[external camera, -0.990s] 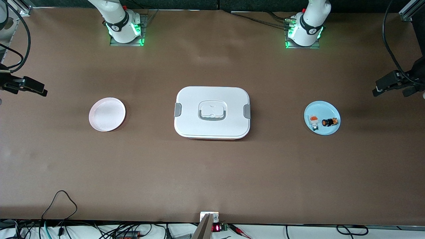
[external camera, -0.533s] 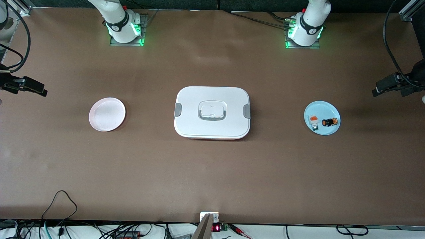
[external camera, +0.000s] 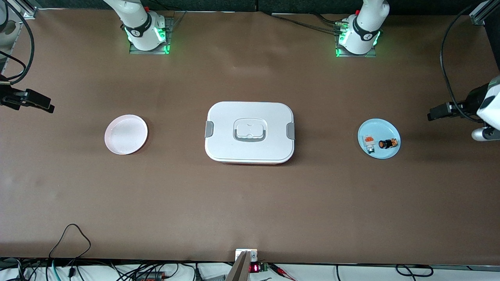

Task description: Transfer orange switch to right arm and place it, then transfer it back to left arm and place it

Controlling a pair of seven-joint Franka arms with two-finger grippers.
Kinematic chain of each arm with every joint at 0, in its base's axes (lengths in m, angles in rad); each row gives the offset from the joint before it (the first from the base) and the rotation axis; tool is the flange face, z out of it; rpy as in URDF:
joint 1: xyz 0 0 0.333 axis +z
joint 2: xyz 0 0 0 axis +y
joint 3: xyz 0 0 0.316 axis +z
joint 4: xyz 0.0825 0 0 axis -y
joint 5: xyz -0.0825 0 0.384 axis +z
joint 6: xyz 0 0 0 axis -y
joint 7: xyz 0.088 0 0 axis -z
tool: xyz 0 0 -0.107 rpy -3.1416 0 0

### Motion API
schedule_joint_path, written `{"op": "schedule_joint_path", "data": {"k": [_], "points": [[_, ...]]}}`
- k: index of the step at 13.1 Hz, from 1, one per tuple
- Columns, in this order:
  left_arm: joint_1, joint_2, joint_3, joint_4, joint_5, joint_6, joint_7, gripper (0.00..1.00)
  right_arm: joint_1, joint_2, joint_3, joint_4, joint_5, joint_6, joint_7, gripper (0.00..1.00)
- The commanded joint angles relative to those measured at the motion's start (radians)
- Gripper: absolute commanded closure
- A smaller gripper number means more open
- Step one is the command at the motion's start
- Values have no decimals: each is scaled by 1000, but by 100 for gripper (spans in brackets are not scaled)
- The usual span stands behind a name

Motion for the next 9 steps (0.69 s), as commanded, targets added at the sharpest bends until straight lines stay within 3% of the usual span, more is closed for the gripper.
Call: {"op": "schedule_joint_path", "data": {"k": [1,5,9], "points": [[6,52,2,8,21,-11,-168,0,-4,3,5,-1,10,-6,2,0],[10,141,8,19,7,-9,-452,0,-3,14,7,-1,10,-6,10,0],[89,186,15,25,-76,1,-495,0,0,29,7,-3,10,-6,3,0]]}}
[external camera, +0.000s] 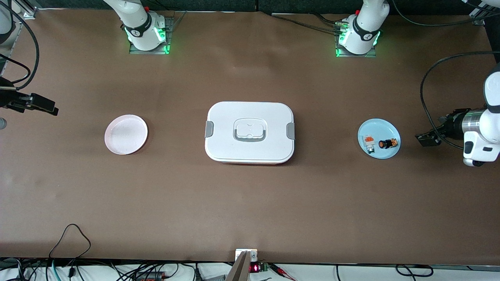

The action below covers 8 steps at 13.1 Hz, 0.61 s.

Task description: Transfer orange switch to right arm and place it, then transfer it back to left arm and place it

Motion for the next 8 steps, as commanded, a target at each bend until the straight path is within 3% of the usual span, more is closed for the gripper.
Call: {"op": "schedule_joint_path", "data": {"k": [1,8], "points": [[68,23,1,49,-74,8,-19,0,1,6,7,-1,11,-6,4,0],[65,74,4,126,-60,5,-151,0,5,19,6,-6,52,-38,7,0]]}}
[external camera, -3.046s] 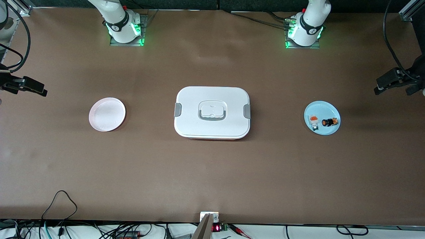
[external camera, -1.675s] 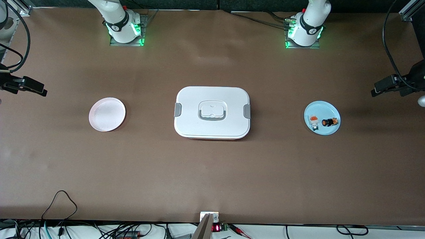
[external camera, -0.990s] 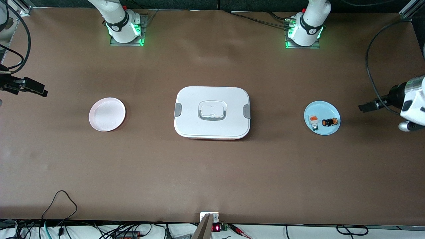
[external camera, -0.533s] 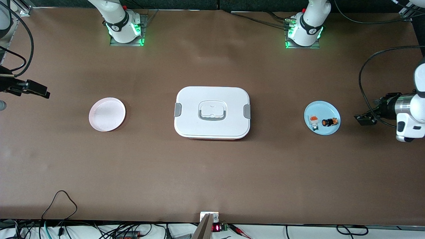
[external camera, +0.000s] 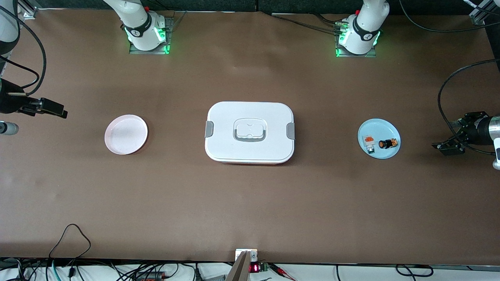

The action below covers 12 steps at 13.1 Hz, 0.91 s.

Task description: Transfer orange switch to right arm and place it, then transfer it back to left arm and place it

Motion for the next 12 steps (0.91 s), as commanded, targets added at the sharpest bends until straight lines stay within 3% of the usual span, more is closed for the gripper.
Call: {"op": "schedule_joint_path", "data": {"k": [1,12], "points": [[-7,40,3,82,-3,-25,-81,0,3,-6,1,-5,18,-34,13,0],[-7,48,6,115,54,-42,-135,0,3,0,3,-5,25,-71,-2,0]]}}
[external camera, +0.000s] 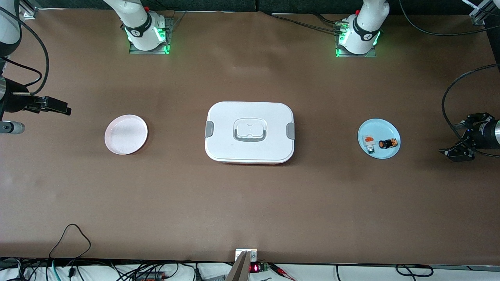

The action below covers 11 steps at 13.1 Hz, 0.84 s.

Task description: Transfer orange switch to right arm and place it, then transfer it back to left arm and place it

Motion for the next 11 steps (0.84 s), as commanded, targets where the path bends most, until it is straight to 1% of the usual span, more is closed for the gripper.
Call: {"op": "schedule_joint_path", "data": {"k": [1,2,3,4,6,8,9,10,11], "points": [[4,9,-4,40,36,-22,-1,0,2,-3,1,-3,17,-32,-4,0],[36,0,-22,45,52,-27,-1,0,2,-2,1,-3,17,-33,-5,0],[91,0,-83,46,59,-28,2,0,2,-2,1,-3,17,-34,-8,0],[120,0,-105,40,61,-21,6,0,2,-2,1,-3,17,-33,-16,0],[122,-23,-102,25,53,8,63,0,2,-2,1,-3,17,-31,-16,0],[116,-29,-76,14,41,10,117,0,2,0,1,-3,19,-34,-16,0],[101,-26,-48,16,20,1,121,0,2,4,1,-4,19,-34,-16,0],[70,-25,-10,19,9,1,127,0,-1,15,1,-3,51,-31,-17,0],[38,-26,28,16,7,5,129,0,-6,17,-2,0,107,-29,-17,0]]}}
